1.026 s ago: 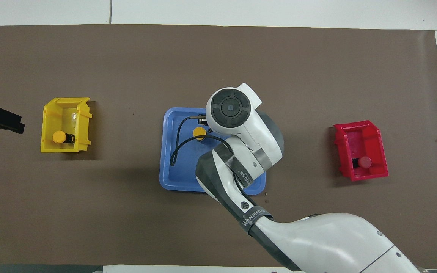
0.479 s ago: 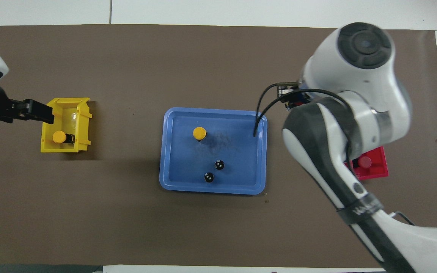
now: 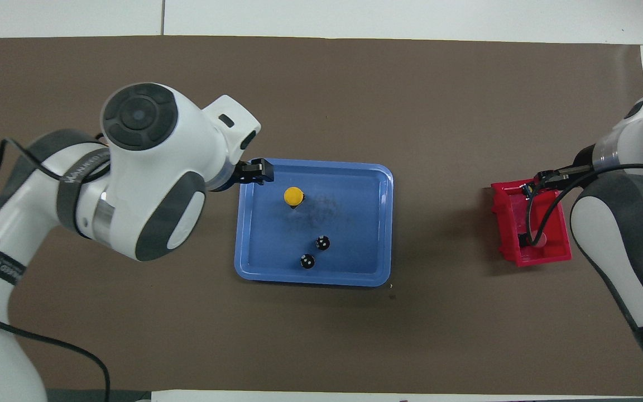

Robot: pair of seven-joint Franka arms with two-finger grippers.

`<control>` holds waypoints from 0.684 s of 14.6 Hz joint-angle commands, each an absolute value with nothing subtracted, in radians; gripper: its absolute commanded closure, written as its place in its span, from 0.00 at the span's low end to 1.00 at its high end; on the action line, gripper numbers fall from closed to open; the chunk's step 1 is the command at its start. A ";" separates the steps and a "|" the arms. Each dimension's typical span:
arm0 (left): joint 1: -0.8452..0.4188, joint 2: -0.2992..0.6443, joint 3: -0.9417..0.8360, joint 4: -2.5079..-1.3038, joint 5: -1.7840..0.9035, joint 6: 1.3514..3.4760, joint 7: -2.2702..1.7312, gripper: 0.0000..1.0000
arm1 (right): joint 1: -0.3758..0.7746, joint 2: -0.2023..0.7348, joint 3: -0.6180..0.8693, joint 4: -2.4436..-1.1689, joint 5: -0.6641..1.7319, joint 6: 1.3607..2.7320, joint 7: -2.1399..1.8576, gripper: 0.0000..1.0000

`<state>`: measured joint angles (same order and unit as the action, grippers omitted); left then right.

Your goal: Sort red and yellow buttons by color

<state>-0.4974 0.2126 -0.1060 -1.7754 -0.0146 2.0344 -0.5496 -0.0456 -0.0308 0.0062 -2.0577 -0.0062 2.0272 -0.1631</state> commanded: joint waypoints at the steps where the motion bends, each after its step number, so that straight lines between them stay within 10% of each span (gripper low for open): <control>1: -0.572 0.287 -0.087 -1.761 -0.026 2.127 -0.595 0.00 | -0.097 -0.112 0.021 -2.227 0.029 2.176 -0.258 0.80; 10: -0.609 0.348 -0.087 -1.773 -0.026 2.181 -0.647 0.01 | -0.098 -0.101 0.021 -2.321 0.046 2.287 -0.262 0.80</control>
